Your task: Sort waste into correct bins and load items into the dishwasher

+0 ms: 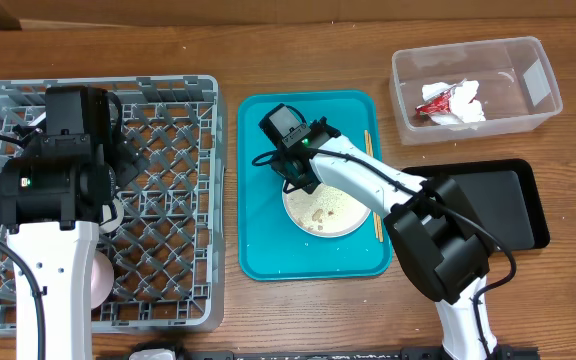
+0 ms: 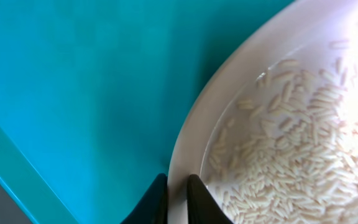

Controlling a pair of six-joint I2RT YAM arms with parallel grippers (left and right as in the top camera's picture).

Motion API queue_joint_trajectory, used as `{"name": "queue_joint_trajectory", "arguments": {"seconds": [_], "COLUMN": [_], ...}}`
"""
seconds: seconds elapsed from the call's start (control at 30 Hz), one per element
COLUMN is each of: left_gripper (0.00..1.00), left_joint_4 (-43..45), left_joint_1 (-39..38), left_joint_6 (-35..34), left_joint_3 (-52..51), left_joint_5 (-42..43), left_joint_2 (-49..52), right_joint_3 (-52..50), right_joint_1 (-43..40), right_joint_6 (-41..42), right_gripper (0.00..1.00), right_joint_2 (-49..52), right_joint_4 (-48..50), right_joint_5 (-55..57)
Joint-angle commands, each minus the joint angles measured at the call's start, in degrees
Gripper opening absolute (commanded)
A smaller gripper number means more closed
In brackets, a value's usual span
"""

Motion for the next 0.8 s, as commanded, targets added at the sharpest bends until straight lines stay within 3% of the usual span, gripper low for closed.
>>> {"name": "queue_joint_trajectory", "arguments": {"seconds": [0.0,0.57,0.77], "left_gripper": [1.00,1.00,1.00], "left_joint_4": [0.2,0.2,0.2], "left_joint_1": [-0.1,-0.1,-0.1], "left_joint_6": [-1.0,-1.0,-1.0], "left_joint_3": [-0.3,-0.3,-0.3], "left_joint_5": [0.2,0.2,0.2], "left_joint_2": [0.1,0.1,0.1], "right_joint_3": [0.0,0.0,0.0], "right_joint_1": [0.7,8.4,10.8], "right_joint_6": [0.2,-3.1,-6.5], "right_gripper": [0.09,0.08,0.04], "right_joint_2": [0.4,0.4,0.4], "right_joint_4": [-0.4,-2.5,-6.7], "right_joint_5": [0.2,1.1,7.6]}}
